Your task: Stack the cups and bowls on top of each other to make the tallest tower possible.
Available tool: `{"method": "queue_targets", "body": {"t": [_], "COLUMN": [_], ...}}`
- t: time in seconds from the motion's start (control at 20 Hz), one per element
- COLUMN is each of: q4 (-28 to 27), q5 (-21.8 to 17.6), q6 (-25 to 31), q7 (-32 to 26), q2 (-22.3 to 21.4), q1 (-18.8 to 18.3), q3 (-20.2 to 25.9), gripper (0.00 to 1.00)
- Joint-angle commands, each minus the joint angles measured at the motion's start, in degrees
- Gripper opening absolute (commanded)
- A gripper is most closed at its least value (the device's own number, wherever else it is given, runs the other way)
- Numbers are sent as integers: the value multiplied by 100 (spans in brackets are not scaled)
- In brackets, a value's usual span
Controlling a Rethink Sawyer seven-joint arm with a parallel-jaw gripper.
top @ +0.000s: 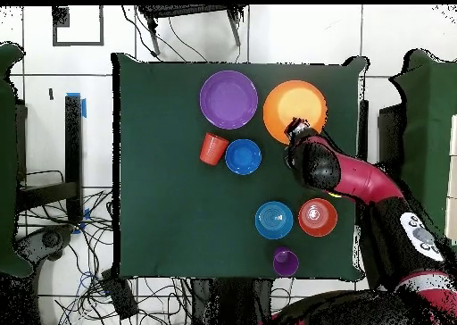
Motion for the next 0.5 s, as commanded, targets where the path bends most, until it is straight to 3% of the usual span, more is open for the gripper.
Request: {"method": "queue_targets", "body": {"t": [0.05,0.5], "q4": [96,86], "q5": [28,242], "q6": [291,266], "q7": [193,442], "q2": [395,348], "q1": [442,734], "q3": [601,422], "gripper": [100,100]}}
